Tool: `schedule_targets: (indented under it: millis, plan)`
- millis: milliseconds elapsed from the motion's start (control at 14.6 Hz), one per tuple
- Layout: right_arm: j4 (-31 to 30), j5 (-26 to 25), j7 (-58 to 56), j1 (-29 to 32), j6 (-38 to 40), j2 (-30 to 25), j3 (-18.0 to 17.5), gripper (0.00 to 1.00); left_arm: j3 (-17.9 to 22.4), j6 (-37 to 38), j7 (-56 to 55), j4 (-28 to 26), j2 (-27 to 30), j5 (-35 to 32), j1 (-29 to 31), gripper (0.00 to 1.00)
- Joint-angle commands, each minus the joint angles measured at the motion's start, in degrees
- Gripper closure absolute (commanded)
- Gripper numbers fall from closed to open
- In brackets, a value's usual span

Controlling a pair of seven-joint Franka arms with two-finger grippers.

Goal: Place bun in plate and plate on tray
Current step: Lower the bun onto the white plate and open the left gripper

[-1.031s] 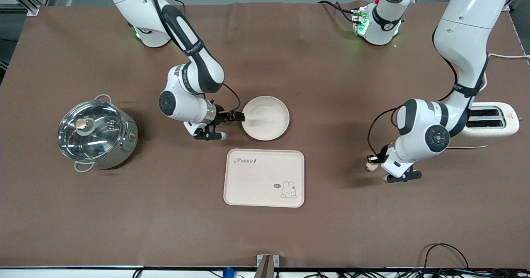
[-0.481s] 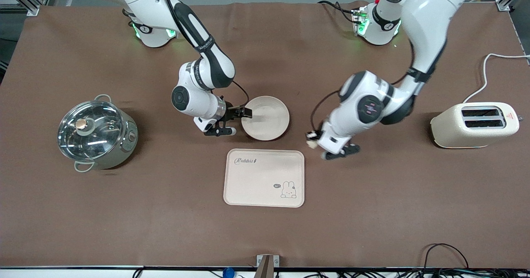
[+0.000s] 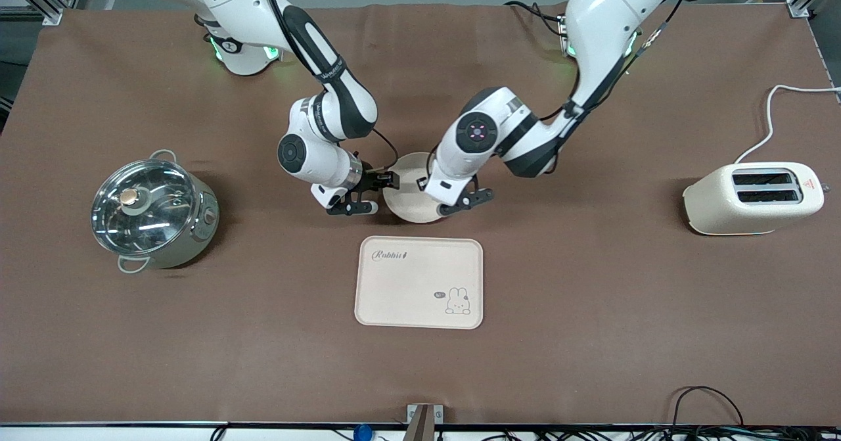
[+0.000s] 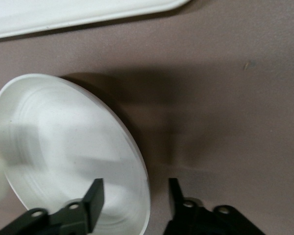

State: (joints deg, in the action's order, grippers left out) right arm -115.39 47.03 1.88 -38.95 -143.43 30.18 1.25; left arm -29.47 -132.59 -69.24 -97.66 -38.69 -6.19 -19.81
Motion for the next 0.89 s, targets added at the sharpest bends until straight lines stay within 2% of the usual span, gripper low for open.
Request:
schedule_targets:
  millis: [0, 69, 137, 206, 275, 344, 481, 824]
  plan:
    - [-0.01, 1.4, -0.13, -0.61, -0.63, -0.03, 0.33, 0.52, 0.55, -1.09, -2.74, 3.01, -3.67, -1.36, -2.16, 0.76]
    - [-0.09, 1.4, -0.13, -0.61, -0.63, -0.03, 0.33, 0.58, 0.72, -1.97, -2.83, 3.01, -4.45, -1.71, -2.51, 0.73]
    - [-0.1, 1.4, -0.13, -0.61, -0.63, -0.03, 0.33, 0.64, 0.9, -2.76, -3.09, 3.01, -4.81, -2.76, -3.04, 0.61]
    - [-0.1, 1.4, -0.65, -0.61, -0.71, -0.03, 0.33, 0.73, 0.9, -2.94, -3.52, 3.09, -5.07, -3.29, -3.22, 0.44]
    - [-0.1, 1.4, -0.83, -0.61, -0.63, -0.03, 0.33, 0.83, 0.9, -2.94, -3.96, 3.09, -4.9, -3.39, -3.13, 0.02]
    - [-0.18, 1.31, -0.92, -0.52, -0.54, -0.03, 0.33, 0.92, 0.9, -2.94, -4.06, 3.09, -4.55, -3.82, -2.87, 0.0]
    - [-0.18, 1.23, -2.58, -0.52, -0.54, -0.03, 0.42, 1.0, 0.99, -2.42, -4.14, 3.18, -3.24, -4.09, -2.08, 0.0]
    - [-0.45, 1.23, -6.28, 0.27, 0.16, -0.21, 0.42, 1.0, 1.25, 4.42, -2.22, 4.49, 5.54, -5.14, 5.82, 0.0]
